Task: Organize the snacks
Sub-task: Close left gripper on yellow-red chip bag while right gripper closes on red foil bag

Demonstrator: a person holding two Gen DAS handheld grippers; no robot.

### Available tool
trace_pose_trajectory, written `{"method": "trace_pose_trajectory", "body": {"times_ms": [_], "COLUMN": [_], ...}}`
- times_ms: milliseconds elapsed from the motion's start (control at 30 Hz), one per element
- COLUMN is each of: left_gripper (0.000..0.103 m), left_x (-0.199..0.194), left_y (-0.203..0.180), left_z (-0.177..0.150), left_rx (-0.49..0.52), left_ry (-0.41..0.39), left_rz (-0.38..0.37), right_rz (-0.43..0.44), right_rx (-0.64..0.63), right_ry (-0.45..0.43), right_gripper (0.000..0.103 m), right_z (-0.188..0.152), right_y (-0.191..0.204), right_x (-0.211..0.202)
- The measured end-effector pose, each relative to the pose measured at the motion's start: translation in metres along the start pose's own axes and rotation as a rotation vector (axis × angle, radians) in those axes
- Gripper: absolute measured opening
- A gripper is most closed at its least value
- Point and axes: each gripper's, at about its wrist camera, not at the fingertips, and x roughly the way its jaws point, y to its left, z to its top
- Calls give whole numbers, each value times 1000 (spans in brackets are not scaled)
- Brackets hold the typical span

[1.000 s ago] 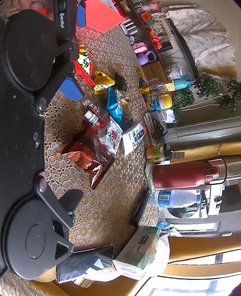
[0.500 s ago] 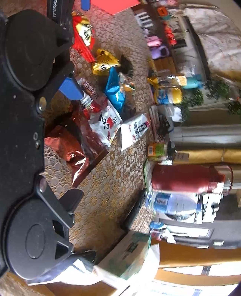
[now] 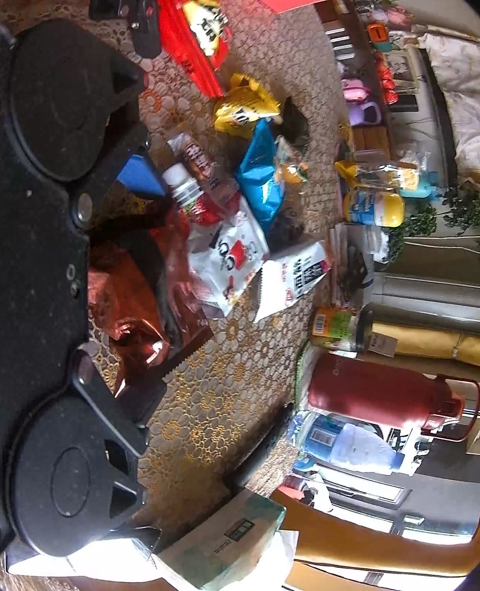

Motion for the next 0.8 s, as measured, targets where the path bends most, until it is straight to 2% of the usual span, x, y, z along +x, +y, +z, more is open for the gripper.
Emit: {"method": "trace_pose_trajectory", "body": {"times_ms": [67, 167, 367, 467, 633, 800], "left_gripper": [103, 103, 103, 91, 84, 69], "left_x": [1, 1, -4, -7, -13, -22], "left_y": [0, 1, 5, 7, 4, 6], "left_z": [-1, -1, -3, -3, -4, -5], "left_rx": [2, -5, -36, -61, -48, -59], "left_ry": [3, -4, -39, -45, -70, -88], "left_rz": [-2, -10, -18, -45, -30, -29], "right_rz": [-19, -2, -26, -31, -41, -24], "right_rx": [10, 47, 87, 99, 125, 161], "right_ry": [31, 26, -1, -9, -18, -32], "right_gripper": [103, 103, 81, 73, 62, 51], "right_z": [-3, -7, -9, -9, -10, -13], "right_y": [0, -4, -10, -12, -14, -17], "right_x": [6, 7, -1, -2, -6, -12]}}
